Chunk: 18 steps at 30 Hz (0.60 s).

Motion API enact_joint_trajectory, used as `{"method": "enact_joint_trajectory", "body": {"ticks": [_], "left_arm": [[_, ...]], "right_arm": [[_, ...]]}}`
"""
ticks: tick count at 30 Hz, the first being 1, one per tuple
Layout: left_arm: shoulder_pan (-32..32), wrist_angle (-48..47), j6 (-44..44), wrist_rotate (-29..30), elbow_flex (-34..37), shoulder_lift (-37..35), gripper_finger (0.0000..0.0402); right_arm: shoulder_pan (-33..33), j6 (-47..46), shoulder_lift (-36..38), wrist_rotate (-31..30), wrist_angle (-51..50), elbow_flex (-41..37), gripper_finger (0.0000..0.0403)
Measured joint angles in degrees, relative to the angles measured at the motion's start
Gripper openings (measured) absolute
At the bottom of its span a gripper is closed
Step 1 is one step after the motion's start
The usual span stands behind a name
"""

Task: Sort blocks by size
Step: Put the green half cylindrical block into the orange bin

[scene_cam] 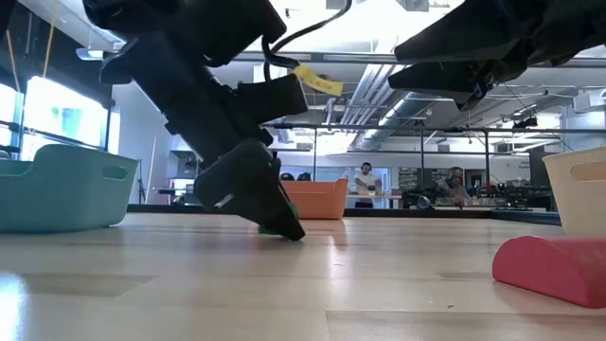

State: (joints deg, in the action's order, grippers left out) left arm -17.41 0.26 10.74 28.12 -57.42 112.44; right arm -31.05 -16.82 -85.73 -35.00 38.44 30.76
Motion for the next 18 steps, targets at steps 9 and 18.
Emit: {"method": "enact_joint_trajectory", "body": {"ticks": [9, 18], "left_arm": [[0.5, -1.3, 2.4, -3.2, 0.0, 0.0, 0.0176], [-0.8, 0.7, 2.7, -3.4, 0.3, -1.1, 0.0052]], "right_arm": [[0.0, -0.7, 0.0, 0.7, 0.0, 0.0, 0.0208], [0.0, 1.3, 0.0, 1.1, 0.0, 0.0, 0.0208]]}}
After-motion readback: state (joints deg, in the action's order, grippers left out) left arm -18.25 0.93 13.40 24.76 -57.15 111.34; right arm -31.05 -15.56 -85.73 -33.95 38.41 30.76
